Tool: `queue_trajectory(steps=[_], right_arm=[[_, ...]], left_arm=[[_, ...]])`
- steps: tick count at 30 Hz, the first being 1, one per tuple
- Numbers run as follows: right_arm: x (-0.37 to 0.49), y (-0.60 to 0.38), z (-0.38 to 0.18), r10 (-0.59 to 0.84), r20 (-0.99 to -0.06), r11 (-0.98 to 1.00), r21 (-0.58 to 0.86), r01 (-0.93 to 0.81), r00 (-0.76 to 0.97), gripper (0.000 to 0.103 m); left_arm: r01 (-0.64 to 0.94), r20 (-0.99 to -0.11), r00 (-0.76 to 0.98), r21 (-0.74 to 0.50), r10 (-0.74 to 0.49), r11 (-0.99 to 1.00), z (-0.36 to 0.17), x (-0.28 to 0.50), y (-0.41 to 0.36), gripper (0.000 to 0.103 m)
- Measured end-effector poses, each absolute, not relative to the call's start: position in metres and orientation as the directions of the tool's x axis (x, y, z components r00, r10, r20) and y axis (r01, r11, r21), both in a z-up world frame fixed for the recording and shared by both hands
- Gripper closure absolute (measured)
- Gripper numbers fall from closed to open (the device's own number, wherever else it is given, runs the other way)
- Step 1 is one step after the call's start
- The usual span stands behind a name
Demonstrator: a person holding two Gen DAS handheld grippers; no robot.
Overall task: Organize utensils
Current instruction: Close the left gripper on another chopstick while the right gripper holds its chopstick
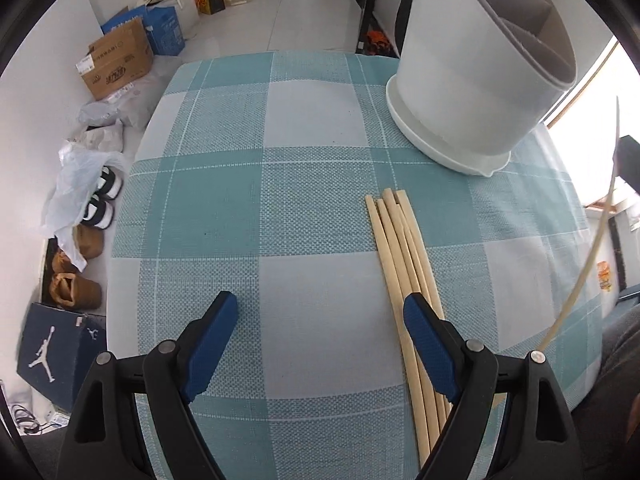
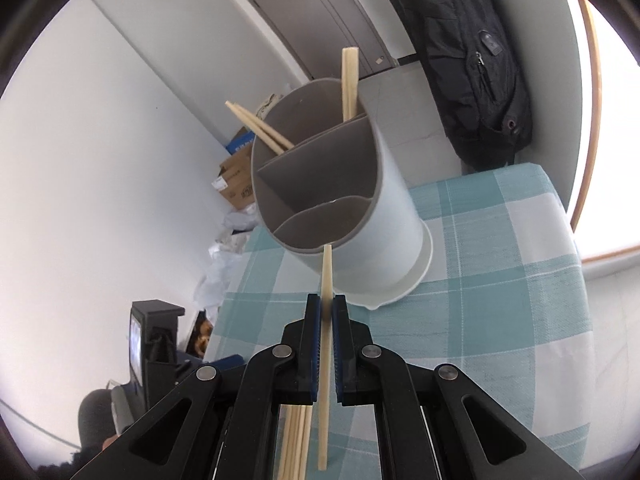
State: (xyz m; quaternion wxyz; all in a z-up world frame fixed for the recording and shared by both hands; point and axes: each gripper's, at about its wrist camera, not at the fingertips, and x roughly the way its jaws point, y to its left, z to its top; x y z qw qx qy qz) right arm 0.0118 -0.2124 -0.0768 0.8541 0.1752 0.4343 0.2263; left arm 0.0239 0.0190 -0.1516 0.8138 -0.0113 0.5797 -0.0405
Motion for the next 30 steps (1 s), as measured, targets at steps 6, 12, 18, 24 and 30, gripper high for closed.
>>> queue_trajectory(steps=[6, 12, 18, 24, 30], right_arm=[[0.004, -0.222, -0.073, 0.542, -0.647, 0.833, 0.496, -0.245, 0.536, 0.099], [0.004, -0.236, -0.073, 0.570, -0.616, 0.808, 0.541, -0.235, 0.544, 0.098], [0.007, -0.241, -0.071, 0.577, -0.608, 0.803, 0.545, -0.241, 0.546, 0.099], [0.008, -0.243, -0.071, 0.577, -0.606, 0.804, 0.540, -0.250, 0.547, 0.099], [0.006, -0.247, -0.069, 0.574, -0.603, 0.805, 0.539, -0.247, 0.554, 0.099]], left_arm=[[0.039, -0.950, 0.307, -0.047, -0.057, 0.998, -0.152, 0.028, 0.019, 0.021], [0.009, -0.961, 0.278, 0.000, -0.003, 1.000, -0.157, 0.031, 0.018, 0.021], [-0.004, -0.960, 0.279, 0.003, 0.004, 1.000, -0.159, 0.043, 0.018, 0.027], [0.059, -0.955, 0.294, -0.012, -0.029, 0.998, -0.152, 0.047, 0.002, 0.083], [0.049, -0.950, 0.309, -0.034, -0.048, 0.998, -0.151, 0.047, -0.001, 0.101]])
